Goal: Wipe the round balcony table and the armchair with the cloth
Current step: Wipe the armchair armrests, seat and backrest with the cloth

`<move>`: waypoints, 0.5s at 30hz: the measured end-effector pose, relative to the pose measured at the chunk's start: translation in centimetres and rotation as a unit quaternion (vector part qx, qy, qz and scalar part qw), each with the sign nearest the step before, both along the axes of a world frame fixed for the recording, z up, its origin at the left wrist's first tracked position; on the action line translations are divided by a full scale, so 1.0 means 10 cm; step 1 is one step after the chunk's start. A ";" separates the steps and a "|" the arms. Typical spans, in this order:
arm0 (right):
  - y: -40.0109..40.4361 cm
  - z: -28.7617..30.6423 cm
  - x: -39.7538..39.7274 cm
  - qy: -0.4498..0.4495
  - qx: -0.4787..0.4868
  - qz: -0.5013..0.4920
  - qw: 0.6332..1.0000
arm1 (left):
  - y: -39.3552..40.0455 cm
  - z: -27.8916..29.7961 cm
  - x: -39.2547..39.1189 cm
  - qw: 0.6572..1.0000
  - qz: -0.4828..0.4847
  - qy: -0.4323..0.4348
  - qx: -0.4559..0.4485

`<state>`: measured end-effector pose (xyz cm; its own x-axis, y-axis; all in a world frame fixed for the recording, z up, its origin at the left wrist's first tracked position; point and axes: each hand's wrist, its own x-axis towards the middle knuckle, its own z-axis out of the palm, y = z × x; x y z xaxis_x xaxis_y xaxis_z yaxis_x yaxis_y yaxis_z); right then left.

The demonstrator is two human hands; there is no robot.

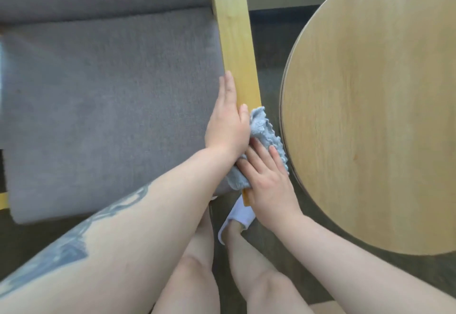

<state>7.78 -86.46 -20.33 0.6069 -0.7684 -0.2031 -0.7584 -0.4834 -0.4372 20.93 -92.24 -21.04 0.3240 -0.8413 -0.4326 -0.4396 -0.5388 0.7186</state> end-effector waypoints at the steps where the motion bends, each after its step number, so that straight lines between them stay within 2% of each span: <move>1: 0.05 0.02 -0.01 0.009 0.000 0.003 1.000 | 0.13 0.06 -0.02 1.000 -0.022 0.015 0.015; 6: 0.30 0.12 0.10 0.048 0.015 -0.024 0.998 | 0.87 0.10 0.10 0.992 -0.076 0.086 0.046; 11: 0.50 0.17 0.56 0.053 0.052 0.029 0.997 | 1.44 0.03 0.54 0.991 0.008 0.064 0.116; 15: 0.69 0.13 1.07 0.044 0.144 0.038 0.988 | 1.81 0.06 1.04 0.991 0.046 0.063 0.105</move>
